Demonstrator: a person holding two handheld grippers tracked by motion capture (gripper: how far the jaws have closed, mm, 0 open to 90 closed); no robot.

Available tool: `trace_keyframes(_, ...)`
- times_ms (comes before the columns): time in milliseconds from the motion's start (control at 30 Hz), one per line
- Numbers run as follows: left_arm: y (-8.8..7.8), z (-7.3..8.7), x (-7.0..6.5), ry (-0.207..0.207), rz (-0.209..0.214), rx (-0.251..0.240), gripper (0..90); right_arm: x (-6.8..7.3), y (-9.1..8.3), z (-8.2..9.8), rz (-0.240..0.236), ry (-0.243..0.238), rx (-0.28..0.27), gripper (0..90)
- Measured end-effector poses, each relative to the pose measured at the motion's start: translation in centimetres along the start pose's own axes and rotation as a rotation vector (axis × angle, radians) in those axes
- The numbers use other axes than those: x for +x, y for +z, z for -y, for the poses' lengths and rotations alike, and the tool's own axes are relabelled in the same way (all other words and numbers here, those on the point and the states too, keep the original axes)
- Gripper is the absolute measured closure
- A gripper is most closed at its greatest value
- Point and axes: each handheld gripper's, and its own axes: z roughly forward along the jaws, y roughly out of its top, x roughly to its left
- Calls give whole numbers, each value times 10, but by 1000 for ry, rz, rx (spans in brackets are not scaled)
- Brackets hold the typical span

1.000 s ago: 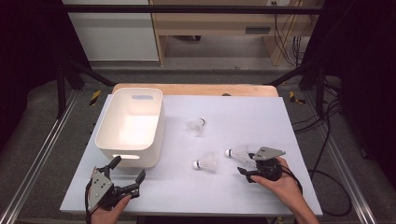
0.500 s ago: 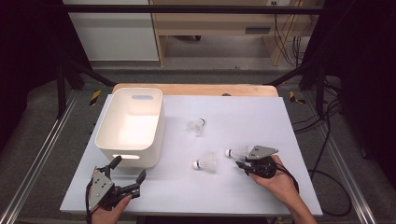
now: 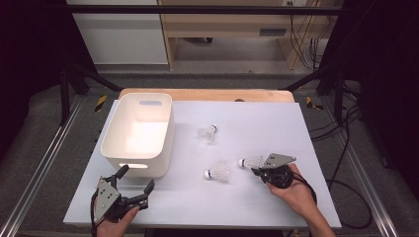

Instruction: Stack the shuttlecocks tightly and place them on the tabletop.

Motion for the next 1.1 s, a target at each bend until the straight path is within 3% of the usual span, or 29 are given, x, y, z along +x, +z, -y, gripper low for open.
trace_keyframes(200, 0, 0, 0, -1, -1, 0, 48, 7, -4, -8, -17, -20, -9, 900)
trace_keyframes(367, 0, 0, 1, -6, -2, 0, 44, 14, -3, -12, -59, -41, -25, 900)
trace_keyframes(600, 1, 0, 0, -3, 1, 0, 44, 27, 4, -18, -109, -80, -38, 900)
trace_keyframes(1100, 1, 0, 0, -3, 3, -1, 44, 41, 20, -27, -161, -120, -41, 900)
